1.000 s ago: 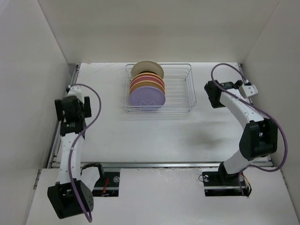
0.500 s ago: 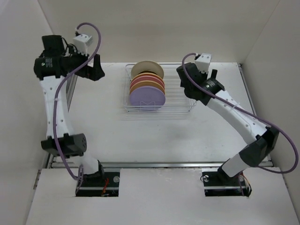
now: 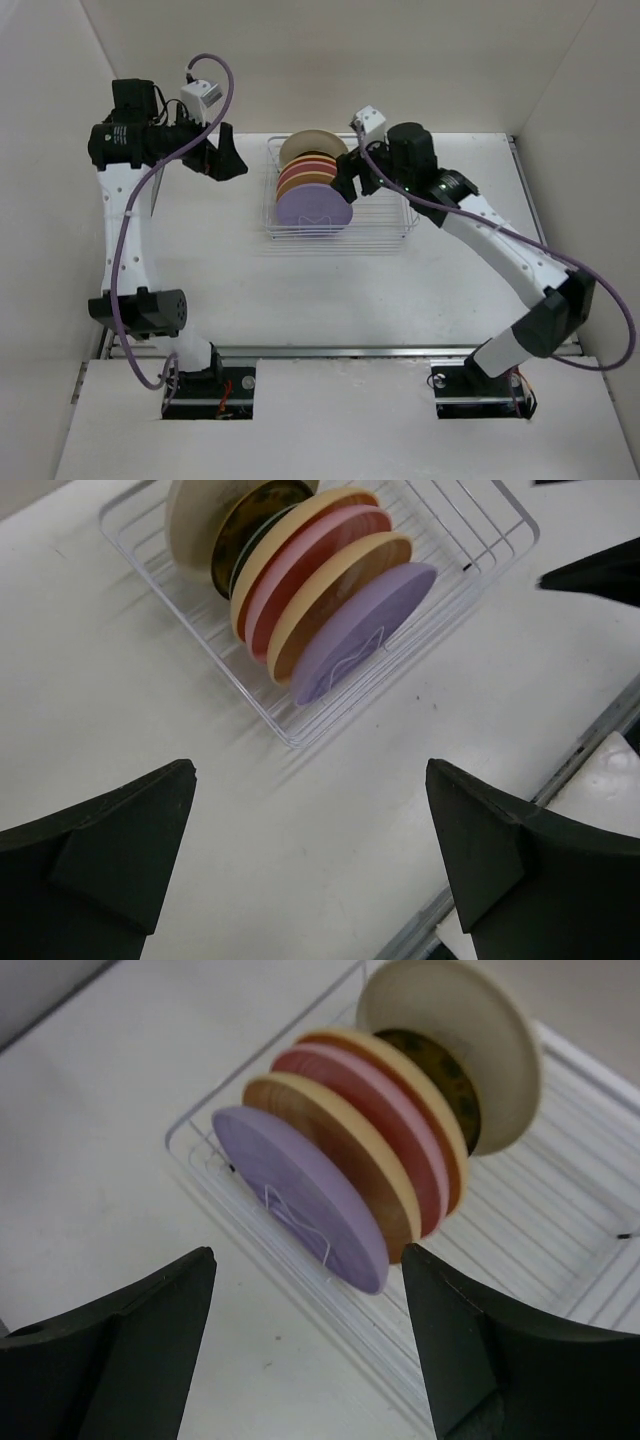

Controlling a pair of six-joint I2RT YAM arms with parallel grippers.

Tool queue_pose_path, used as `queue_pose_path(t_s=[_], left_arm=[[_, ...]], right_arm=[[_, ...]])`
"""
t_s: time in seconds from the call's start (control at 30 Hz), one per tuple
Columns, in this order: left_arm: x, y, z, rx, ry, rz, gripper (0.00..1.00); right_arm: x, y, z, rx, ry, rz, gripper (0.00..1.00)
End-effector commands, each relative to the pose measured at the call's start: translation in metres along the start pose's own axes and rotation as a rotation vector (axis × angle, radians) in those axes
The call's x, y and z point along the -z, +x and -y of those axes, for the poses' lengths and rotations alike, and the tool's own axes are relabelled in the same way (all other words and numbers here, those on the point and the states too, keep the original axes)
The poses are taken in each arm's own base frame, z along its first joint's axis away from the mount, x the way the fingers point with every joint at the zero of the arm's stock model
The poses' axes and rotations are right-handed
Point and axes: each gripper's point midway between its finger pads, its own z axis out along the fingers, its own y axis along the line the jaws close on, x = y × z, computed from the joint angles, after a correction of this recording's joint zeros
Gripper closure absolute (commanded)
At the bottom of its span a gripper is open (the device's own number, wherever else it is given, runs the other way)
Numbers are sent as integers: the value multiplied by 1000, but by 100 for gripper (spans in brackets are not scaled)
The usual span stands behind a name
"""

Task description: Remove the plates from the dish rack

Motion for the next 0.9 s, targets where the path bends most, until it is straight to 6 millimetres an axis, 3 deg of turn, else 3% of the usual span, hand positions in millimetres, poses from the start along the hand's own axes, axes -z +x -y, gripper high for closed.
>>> queue_pose_path(t_s=[0.0,0.03,0.1,0.13,0.2,0.23,0.27,0.3,0.4,0.47,0.57,0.67,0.7,0.73,0.83,0.87], left_arm=[[6,-22,0,-164,-35,103,0],[-8,-16,-11,-118,-41,70,0],[-26,-3,-25,-12,-58,10,0],[-48,15,-42,62,-54,-57,0],[-69,28,-44,142,-51,-146,0],[-79,37,-51,170,-74,-193,0],[-101,53,-59,217,-75,-261,0],[-108,61,-66,251,-90,-289,6],[-136,82,-81,327,-109,-337,14],[-142,92,-94,348,-166,-356,19],[-155,105,-100,344,-202,-392,22],[-171,117,-97,355,-184,-427,32],[-176,120,-93,361,-177,-439,37],[-182,126,-94,374,-162,-453,48],[-189,129,-86,415,-136,-468,65],[-192,133,-87,433,-138,-478,78]], right_arm=[[-15,11,-17,53,-123,-41,20],[-18,15,-13,52,-102,-51,20],[-29,22,-4,60,-62,-68,30],[-32,27,3,59,-24,-86,33],[-45,46,8,82,-16,-144,37],[-49,45,11,93,-7,-146,41],[-52,49,11,91,-8,-161,43],[-60,63,15,101,-1,-202,45],[-74,81,21,108,21,-245,48],[-80,86,22,116,19,-259,55],[-88,98,28,117,46,-283,56],[-95,106,36,121,83,-300,63],[-95,102,38,123,93,-292,70],[-95,102,38,123,93,-292,73],[-91,94,46,132,144,-275,86],[-89,92,50,145,166,-261,91]])
